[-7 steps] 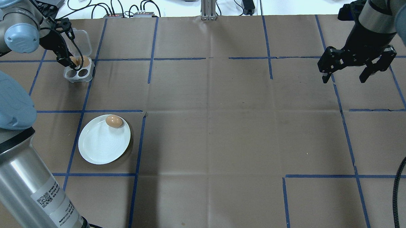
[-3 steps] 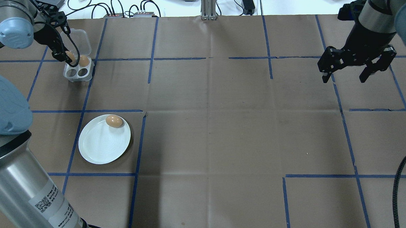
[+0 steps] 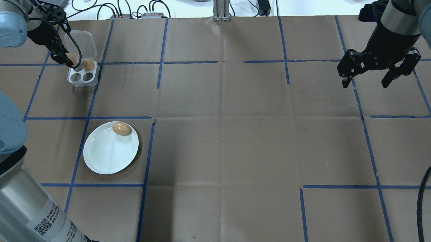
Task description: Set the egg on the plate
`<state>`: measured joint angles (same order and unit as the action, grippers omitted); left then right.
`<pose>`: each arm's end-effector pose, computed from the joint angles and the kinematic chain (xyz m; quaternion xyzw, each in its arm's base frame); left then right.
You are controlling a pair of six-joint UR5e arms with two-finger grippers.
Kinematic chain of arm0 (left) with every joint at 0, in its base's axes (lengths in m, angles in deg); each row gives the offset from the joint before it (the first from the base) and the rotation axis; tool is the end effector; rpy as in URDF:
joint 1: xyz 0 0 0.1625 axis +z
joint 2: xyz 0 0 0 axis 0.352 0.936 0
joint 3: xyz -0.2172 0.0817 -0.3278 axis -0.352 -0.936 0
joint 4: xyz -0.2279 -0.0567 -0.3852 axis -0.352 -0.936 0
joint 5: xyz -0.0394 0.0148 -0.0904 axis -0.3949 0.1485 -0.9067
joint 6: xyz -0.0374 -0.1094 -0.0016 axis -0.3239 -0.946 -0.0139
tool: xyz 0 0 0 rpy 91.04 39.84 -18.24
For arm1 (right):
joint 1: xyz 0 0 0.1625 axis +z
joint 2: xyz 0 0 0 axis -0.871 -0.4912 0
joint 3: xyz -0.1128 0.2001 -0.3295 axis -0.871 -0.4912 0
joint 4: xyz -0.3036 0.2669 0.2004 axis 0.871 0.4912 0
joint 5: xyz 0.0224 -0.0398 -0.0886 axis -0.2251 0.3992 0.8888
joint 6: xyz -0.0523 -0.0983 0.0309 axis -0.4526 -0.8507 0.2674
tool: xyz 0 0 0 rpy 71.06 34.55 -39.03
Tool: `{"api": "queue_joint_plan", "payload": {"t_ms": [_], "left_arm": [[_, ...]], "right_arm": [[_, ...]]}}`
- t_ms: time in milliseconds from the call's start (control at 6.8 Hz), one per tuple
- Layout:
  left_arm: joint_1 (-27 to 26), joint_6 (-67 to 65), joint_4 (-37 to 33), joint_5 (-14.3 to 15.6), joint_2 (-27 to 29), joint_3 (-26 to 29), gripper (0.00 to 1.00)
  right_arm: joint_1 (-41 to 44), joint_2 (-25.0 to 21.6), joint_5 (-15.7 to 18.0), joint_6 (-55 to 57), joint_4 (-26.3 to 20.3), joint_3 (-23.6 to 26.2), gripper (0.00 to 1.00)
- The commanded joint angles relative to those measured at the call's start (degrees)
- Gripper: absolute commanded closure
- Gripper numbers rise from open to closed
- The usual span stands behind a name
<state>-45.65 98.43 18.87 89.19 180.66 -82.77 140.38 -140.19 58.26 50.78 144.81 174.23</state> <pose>0.1714 -0.7344 0.2249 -0.4983 -0.8667 0.0215 0.0105 0.0262 -0.5624 0.3893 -0.0172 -0.9976 -0.0614 0.0251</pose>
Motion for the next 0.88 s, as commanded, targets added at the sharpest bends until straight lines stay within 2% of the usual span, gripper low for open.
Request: {"api": "queue_joint_plan", "payload": {"t_ms": [0, 441, 588, 735], "left_arm": [[-0.7, -8.8, 0.1, -0.6, -7.6, -11.7, 0.79], [-2.5, -18.5, 1.0, -1.3, -19.1, -29.3, 0.78], [-2.6, -22.4, 2.9, -4.2, -21.7, -35.7, 0.77], [-2.6, -24.4, 11.0, -4.5, -22.3, -42.2, 0.74]], "right_arm": [[0.0, 0.0, 0.0, 0.0, 0.0, 0.0, 0.0], [0.0, 0.0, 0.0, 0.0, 0.0, 0.0, 0.0], [0.0, 0.0, 0.0, 0.0, 0.0, 0.0, 0.0], [0.0, 0.0, 0.0, 0.0, 0.0, 0.0, 0.0]]}}
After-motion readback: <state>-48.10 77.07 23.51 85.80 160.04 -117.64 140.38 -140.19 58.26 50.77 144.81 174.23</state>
